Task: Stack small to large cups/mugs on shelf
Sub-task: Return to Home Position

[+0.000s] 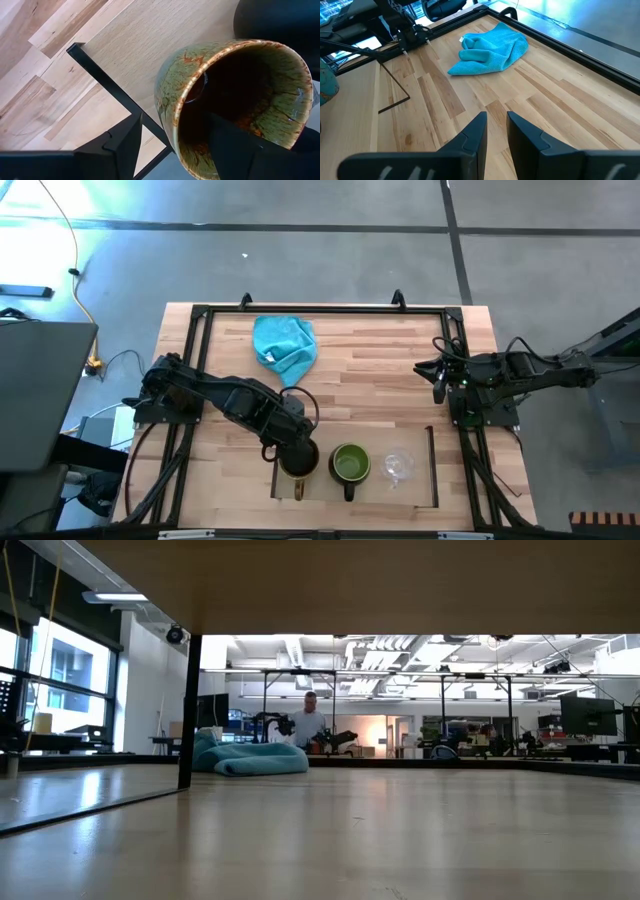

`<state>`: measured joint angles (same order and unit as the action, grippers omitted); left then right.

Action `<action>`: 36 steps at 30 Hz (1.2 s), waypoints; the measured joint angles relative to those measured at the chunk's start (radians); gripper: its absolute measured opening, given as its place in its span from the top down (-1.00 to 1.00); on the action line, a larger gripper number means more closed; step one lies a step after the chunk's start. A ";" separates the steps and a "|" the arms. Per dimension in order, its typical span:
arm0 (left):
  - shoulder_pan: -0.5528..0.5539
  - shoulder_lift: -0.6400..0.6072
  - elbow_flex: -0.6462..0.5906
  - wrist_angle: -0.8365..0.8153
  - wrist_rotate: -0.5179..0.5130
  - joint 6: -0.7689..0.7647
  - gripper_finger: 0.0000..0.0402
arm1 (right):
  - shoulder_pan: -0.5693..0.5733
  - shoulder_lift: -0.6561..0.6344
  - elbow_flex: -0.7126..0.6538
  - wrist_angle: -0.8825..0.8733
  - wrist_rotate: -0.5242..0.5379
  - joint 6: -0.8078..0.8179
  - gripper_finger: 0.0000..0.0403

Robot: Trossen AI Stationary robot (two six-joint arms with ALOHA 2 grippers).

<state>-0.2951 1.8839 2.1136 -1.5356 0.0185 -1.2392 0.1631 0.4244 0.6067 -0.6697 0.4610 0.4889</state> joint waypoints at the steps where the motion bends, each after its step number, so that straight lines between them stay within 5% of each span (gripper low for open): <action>1: 0.000 0.000 0.000 0.000 0.000 0.000 0.01 | 0.000 0.000 0.000 0.000 0.000 0.000 0.68; 23: 0.000 -0.032 0.000 -0.009 0.007 0.001 0.00 | 0.000 0.000 0.000 0.000 -0.001 0.007 0.68; 36: 0.001 -0.135 0.000 -0.018 -0.114 -0.019 0.00 | 0.000 0.000 0.000 0.001 -0.010 0.037 0.68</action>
<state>-0.2943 1.7487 2.1139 -1.5534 -0.0953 -1.2577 0.1633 0.4240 0.6066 -0.6688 0.4507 0.5259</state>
